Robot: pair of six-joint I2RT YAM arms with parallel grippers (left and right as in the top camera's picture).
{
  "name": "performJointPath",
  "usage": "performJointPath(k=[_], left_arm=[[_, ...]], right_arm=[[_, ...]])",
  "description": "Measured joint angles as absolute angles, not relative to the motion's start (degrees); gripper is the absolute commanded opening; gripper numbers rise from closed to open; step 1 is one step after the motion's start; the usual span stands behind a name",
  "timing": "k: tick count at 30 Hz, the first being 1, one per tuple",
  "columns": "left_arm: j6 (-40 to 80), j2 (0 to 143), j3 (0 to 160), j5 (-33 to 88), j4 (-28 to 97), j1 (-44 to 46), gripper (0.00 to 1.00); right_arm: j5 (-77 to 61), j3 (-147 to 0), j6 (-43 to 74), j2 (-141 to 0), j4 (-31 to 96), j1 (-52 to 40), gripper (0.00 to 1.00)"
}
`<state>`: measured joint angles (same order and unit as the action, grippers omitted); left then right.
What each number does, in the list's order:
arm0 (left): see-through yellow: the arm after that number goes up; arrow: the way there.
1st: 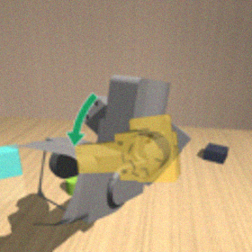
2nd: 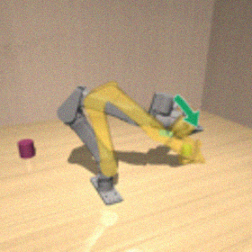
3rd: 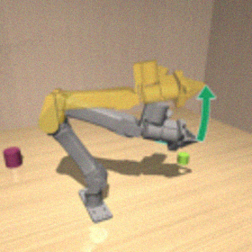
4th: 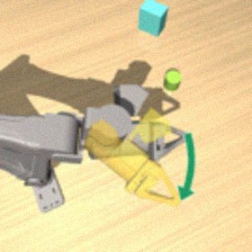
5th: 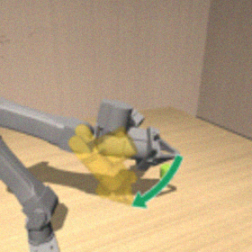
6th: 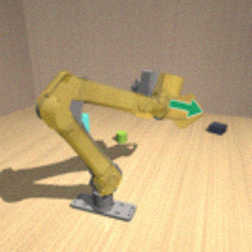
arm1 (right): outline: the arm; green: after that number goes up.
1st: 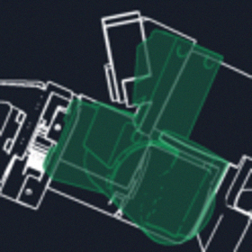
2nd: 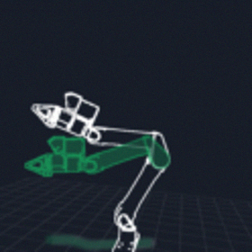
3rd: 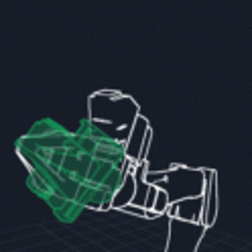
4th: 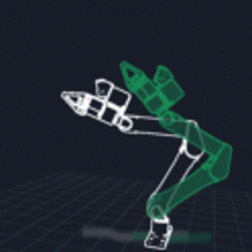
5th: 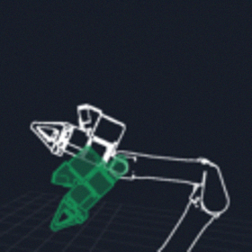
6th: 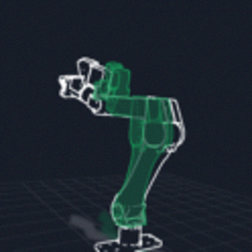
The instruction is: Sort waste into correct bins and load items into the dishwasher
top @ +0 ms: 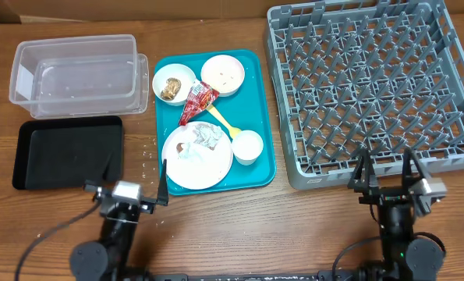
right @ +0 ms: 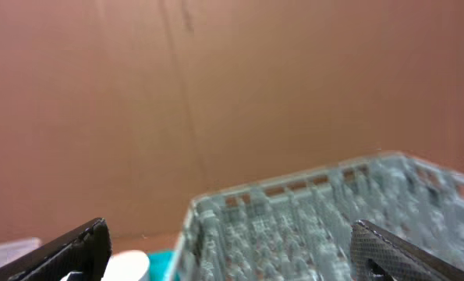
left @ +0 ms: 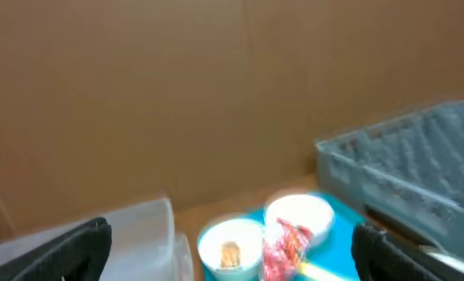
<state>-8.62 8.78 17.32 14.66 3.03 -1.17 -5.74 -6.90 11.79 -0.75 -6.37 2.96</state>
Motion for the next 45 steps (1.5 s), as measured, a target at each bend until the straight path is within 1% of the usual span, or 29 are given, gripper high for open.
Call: performJointPath(k=[2,5,7,8,11,13,14,15,16,21,22,24,25,28,31,33,39,41,42,43,44,45], left_arm=[[-9.54,15.25,24.58,16.38,7.44,-1.17,1.00],[-11.00,29.65,40.18,19.25,16.56,-1.17,1.00],[-11.35,39.40,51.03,20.62,26.22,-1.17,1.00],[-11.55,42.98,54.57,20.91,29.10,-1.17,1.00],[-12.45,62.28,74.50,21.50,47.75,-0.78,1.00],[-12.69,71.61,83.11,20.95,55.44,0.43,1.00],[-12.69,78.08,89.84,20.51,60.53,1.56,1.00],[-12.69,83.55,93.97,19.88,61.95,2.74,1.00],[-12.69,89.06,96.57,18.98,61.30,3.57,1.00],[-10.24,104.51,97.41,20.78,59.68,4.01,1.00],[-9.96,105.38,97.41,21.02,59.48,4.01,0.97],[-8.71,110.32,97.45,22.68,58.30,4.05,0.78],[-7.97,112.86,97.45,22.96,58.57,4.29,0.74],[-6.02,116.77,97.45,19.11,58.72,6.17,0.76],[0.14,120.05,97.47,7.70,59.18,11.09,0.75],[1.93,121.34,97.47,3.86,59.18,13.08,0.75],[6.55,122.54,97.45,-7.05,55.99,14.11,0.78],[6.98,122.54,97.45,-8.16,54.94,14.11,0.76],[7.18,122.54,97.45,-8.80,53.80,14.11,0.73],[7.25,122.56,97.45,-9.06,53.15,14.13,0.63],[7.40,122.56,97.45,-9.26,52.18,14.13,0.57],[7.27,122.63,97.45,-9.30,51.55,14.15,0.34]], right_arm=[[-7.42,-10.46,11.77,-1.19,-4.62,2.96,1.00],[-9.23,-17.87,11.68,-3.49,2.24,2.96,1.00],[-9.65,-21.80,11.49,-5.96,6.72,2.96,1.00],[-9.89,-23.92,11.35,-7.53,8.69,2.96,1.00],[-10.39,-34.35,10.70,-17.15,18.87,2.96,1.00],[-10.83,-37.65,10.46,-21.10,21.91,2.96,1.00],[-11.86,-40.75,10.24,-24.64,24.97,2.96,1.00],[-13.17,-43.13,10.02,-28.27,26.17,2.96,1.00],[-14.92,-44.99,9.76,-32.38,26.06,2.96,1.00],[-17.93,-45.78,9.23,-41.78,27.18,2.96,1.00],[-18.04,-45.78,9.23,-42.48,27.40,2.96,1.00],[-18.24,-45.78,9.15,-45.01,28.12,2.96,1.00],[-18.33,-45.78,9.15,-46.15,28.05,2.96,1.00],[-18.70,-45.78,9.13,-49.28,27.90,2.96,1.00],[-18.74,-45.78,9.13,-52.07,27.92,2.96,1.00],[-18.87,-45.78,9.15,-53.34,27.92,2.96,1.00],[-19.09,-45.78,9.13,-54.98,27.79,2.96,1.00],[-19.07,-45.78,9.10,-54.98,27.77,2.96,1.00],[-19.09,-45.78,9.15,-54.98,27.70,2.96,1.00],[-19.09,-45.78,9.13,-54.98,27.70,2.96,1.00],[-19.09,-45.78,9.13,-54.98,27.70,2.96,1.00],[-19.09,-45.78,9.13,-54.98,27.70,2.96,1.00]])
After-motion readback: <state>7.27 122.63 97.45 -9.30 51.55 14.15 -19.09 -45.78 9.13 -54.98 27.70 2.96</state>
